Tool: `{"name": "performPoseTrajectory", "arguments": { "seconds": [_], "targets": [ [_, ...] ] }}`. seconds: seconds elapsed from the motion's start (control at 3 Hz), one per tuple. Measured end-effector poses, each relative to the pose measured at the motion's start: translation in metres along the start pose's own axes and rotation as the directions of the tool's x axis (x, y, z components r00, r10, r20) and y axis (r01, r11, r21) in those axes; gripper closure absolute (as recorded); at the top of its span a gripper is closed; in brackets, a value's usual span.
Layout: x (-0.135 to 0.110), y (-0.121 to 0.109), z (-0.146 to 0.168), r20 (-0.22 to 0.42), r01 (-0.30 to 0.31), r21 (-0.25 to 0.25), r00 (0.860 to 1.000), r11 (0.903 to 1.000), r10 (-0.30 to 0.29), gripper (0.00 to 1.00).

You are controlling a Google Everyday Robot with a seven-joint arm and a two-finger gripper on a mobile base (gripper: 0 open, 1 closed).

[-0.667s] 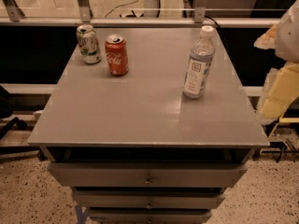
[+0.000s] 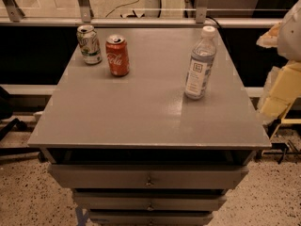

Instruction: Move blue plastic bottle near coke can

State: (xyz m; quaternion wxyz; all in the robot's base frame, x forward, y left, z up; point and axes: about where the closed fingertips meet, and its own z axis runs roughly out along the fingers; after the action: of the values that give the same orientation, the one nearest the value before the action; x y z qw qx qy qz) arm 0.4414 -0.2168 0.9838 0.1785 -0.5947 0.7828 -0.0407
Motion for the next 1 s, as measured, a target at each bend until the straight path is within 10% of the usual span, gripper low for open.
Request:
{"name": "performPoseTrajectory", "arguments": {
  "seconds": [1.0],
  "targets": [
    [-0.005, -0.043, 0.023, 0.162, -0.092, -0.018, 0.982, 0.9956, 0.094, 0.00]
  ]
}}
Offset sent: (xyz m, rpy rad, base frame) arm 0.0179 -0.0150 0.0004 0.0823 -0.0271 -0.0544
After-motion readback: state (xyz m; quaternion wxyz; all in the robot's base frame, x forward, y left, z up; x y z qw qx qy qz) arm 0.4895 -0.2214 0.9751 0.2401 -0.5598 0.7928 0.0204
